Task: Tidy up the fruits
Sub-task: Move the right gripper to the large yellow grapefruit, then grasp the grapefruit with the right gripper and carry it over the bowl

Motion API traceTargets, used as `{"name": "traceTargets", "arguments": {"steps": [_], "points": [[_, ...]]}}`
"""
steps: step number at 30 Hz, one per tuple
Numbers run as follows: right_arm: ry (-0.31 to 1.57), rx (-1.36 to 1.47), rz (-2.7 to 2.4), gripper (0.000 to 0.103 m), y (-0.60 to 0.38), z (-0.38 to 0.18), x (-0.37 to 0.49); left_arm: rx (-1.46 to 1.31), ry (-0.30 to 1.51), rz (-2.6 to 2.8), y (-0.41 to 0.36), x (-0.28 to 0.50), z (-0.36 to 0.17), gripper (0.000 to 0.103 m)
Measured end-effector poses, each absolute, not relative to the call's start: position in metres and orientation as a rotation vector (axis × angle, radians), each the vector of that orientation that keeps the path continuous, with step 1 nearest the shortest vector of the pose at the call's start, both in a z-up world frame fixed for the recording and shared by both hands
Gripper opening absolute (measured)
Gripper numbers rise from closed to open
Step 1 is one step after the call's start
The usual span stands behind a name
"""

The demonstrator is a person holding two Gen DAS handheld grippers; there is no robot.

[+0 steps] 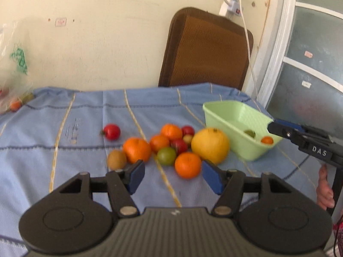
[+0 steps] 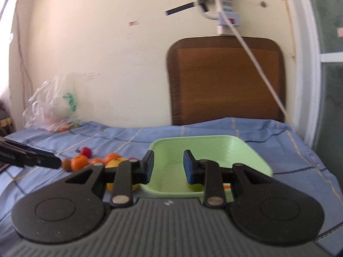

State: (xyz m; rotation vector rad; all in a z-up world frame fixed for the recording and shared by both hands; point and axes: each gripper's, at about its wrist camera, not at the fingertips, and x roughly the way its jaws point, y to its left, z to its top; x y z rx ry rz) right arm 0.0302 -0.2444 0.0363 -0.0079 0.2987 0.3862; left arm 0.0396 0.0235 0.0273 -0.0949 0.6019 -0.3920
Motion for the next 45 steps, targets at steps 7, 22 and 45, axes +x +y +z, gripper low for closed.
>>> {"name": "traceTargets", "arguments": {"steps": [7,22,45], "points": [[0.383,-0.178,0.473,0.042,-0.193,0.026,0.046,-0.091,0.607,-0.432,0.024,0.034,0.019,0.062],[0.405,-0.568,0.482,0.061,-0.145,0.011,0.076,-0.156,0.596,-0.409,0.045,0.033,0.022,0.066],[0.452,-0.244,0.554,0.071,-0.203,0.023,0.016,-0.116,0.700,-0.661,-0.053,0.040,0.018,0.088]]}}
